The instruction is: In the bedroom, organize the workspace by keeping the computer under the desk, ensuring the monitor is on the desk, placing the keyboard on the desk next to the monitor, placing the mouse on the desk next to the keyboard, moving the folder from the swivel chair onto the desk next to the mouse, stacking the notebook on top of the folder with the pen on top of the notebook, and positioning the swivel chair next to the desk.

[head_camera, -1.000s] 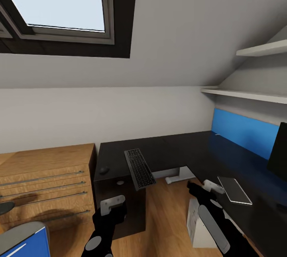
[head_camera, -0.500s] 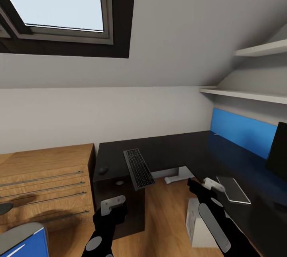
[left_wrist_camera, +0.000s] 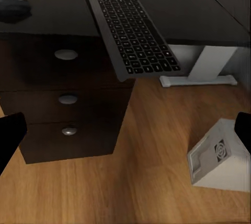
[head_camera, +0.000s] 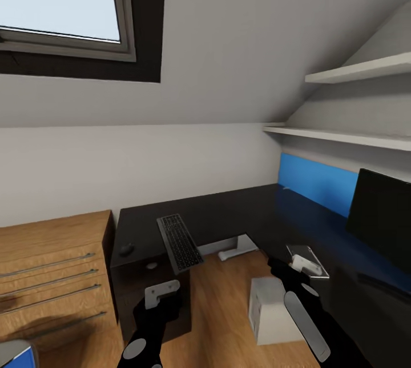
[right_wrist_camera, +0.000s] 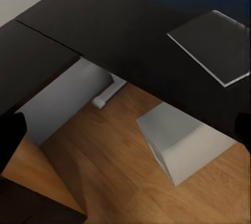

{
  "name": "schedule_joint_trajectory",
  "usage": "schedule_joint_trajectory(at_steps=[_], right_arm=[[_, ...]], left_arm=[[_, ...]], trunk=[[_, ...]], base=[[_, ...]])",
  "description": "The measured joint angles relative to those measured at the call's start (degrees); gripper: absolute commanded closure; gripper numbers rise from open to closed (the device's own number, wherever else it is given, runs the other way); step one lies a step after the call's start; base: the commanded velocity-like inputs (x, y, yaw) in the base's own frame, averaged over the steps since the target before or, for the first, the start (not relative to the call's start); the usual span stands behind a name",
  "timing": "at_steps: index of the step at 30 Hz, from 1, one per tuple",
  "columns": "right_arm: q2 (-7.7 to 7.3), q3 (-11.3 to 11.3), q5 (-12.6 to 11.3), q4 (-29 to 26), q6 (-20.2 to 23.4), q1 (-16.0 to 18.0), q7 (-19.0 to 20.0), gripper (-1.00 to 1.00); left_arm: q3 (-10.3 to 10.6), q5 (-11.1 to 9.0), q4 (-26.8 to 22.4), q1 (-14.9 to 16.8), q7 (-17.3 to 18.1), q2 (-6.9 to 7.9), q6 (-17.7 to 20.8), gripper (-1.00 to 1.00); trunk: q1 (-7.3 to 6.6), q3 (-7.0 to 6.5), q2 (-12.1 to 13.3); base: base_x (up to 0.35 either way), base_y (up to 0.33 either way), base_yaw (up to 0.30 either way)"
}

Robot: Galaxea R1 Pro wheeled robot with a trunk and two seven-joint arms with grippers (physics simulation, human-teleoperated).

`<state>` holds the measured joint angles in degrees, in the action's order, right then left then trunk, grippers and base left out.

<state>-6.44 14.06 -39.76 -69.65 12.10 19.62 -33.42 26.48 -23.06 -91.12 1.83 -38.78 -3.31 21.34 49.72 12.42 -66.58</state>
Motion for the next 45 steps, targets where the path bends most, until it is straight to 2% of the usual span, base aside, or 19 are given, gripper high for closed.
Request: schedule_joint_trajectory(at_steps=[8,19,28,37,45], right_arm=[[0.0,0.0,0.0,0.1,0.0,0.0,0.0,-1.0],[0.0,0.08,0.0,0.11,0.0,0.0,0.0,-1.0],[-0.04,0.43,0.24,0.22,-0.01,0.01,0.04,-1.0],[0.0,0.8,3.04,4.25,-0.02,0.01,0.7,-1.0],[0.01,0.97,5.86,5.01,-0.08,0.01,3.86,-1.0]], left_arm=[[0.02,0.0,-0.02,-0.02,0.0,-0.03,0.0,-1.0],[0.04,0.01,-0.01,-0.02,0.0,-0.02,0.0,-1.0],[0.46,-0.03,0.02,-0.04,0.0,0.0,0.0,-1.0],[1.07,0.02,0.03,0.0,0.0,0.05,-0.05,-1.0],[1.12,0.04,0.03,-0.03,0.0,0.05,-0.07,-1.0]], trunk=[[-0.01,0.0,0.0],[-0.03,0.0,-0.01],[-0.03,0.0,-0.01],[-0.02,0.0,-0.01],[-0.03,0.0,-0.01]], base=[[0.034,0.0,-0.269],[0.276,0.0,-0.264],[0.234,0.0,-0.074],[0.237,0.0,-0.003],[0.285,0.0,0.0]])
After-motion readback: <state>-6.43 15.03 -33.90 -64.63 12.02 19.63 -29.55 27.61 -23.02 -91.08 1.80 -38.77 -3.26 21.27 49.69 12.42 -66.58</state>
